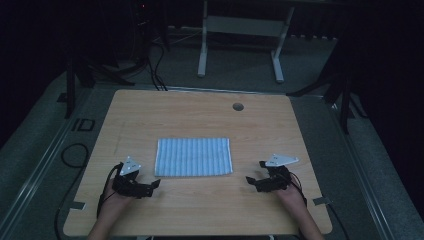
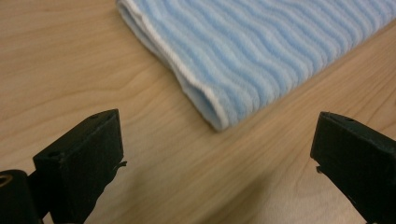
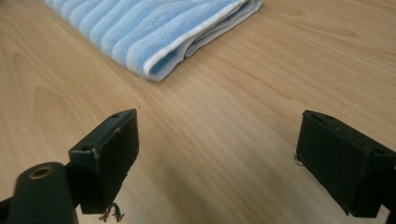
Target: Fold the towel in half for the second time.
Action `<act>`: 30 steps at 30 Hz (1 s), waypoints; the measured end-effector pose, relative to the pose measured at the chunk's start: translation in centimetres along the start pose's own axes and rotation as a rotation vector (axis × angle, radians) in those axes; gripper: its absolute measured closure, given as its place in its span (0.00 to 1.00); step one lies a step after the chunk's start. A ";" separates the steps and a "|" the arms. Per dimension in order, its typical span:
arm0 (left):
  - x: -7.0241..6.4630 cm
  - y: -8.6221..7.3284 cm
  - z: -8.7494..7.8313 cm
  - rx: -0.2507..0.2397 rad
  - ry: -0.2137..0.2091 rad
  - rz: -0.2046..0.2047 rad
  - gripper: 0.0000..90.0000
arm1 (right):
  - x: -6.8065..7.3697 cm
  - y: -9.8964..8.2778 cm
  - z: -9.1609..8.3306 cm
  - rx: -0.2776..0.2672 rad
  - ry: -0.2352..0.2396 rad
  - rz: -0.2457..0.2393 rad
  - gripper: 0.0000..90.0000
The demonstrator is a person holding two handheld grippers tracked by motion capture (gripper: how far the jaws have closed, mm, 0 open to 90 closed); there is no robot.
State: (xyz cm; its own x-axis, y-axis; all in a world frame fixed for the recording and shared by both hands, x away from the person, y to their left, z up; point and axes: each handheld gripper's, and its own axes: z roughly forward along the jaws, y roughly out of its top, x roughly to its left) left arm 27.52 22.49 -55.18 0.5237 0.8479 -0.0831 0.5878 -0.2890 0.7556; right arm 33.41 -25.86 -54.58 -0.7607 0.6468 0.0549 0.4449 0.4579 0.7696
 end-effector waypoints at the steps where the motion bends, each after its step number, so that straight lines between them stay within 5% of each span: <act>1: 0.0 -0.1 -0.2 -0.001 0.004 -0.002 0.03 | 0.1 -0.1 -0.2 0.000 -0.001 -0.001 0.14; 16: 1.1 -2.3 -1.9 -0.014 0.042 -0.044 0.03 | 0.4 -3.2 -4.0 -0.046 -0.057 0.064 0.15; 26: 1.9 -3.2 -3.4 -0.045 0.085 -0.085 0.03 | 0.1 -5.7 -7.1 -0.068 -0.145 0.107 0.15; 30: 2.3 -3.5 -3.8 -0.058 0.105 -0.109 0.03 | -0.5 -6.7 -8.1 -0.058 -0.216 0.147 0.15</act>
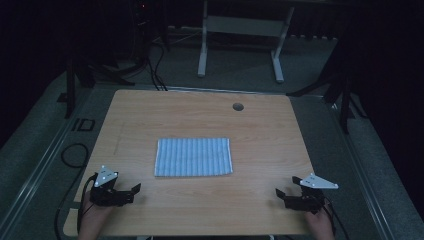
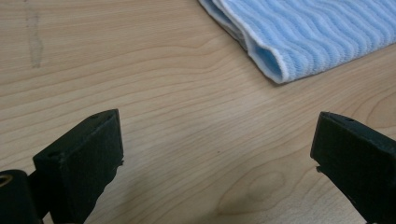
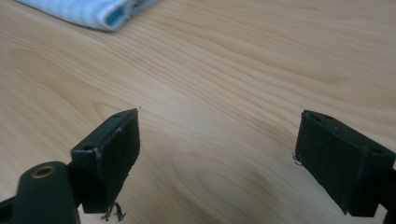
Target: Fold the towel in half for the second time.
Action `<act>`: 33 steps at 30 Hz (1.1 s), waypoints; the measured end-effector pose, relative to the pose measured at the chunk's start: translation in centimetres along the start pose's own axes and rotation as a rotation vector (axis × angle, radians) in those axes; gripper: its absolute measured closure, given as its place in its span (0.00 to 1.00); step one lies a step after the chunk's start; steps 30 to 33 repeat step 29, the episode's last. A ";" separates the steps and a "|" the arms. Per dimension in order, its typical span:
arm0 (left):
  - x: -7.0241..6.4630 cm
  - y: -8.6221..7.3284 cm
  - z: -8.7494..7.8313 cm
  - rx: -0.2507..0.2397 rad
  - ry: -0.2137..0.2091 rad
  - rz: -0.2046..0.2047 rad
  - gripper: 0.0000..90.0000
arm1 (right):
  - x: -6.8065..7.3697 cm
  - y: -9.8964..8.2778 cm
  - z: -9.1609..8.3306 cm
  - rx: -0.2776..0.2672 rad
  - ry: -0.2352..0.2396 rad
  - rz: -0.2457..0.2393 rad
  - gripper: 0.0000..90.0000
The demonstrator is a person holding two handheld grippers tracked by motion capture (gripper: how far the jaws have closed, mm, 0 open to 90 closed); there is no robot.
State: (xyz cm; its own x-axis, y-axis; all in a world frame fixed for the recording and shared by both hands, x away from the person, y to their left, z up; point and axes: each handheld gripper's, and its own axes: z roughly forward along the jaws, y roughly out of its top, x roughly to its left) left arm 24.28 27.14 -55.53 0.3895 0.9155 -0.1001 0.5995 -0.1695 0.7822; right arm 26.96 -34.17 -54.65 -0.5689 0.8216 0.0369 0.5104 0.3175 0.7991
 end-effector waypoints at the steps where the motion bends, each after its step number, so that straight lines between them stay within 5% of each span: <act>1: 0.1 0.0 -0.1 0.005 0.010 -0.004 0.03 | 0.0 0.0 0.0 0.000 0.000 0.000 0.15; 4: 0.2 -0.2 -0.2 -0.001 0.023 -0.010 0.03 | -0.4 -0.3 -0.5 0.004 -0.076 0.002 0.15; 8: 0.4 -0.5 -0.4 -0.002 0.028 -0.007 0.03 | -0.7 -0.5 -0.8 0.006 -0.116 0.017 0.15; 18: 0.7 -0.7 -0.5 -0.025 0.024 -0.042 0.03 | -1.9 -0.9 -1.6 -0.043 -0.160 0.102 0.15; 33: 0.8 -0.8 -0.5 -0.034 0.038 -0.050 0.03 | -2.9 -1.1 -2.0 -0.049 -0.181 0.148 0.15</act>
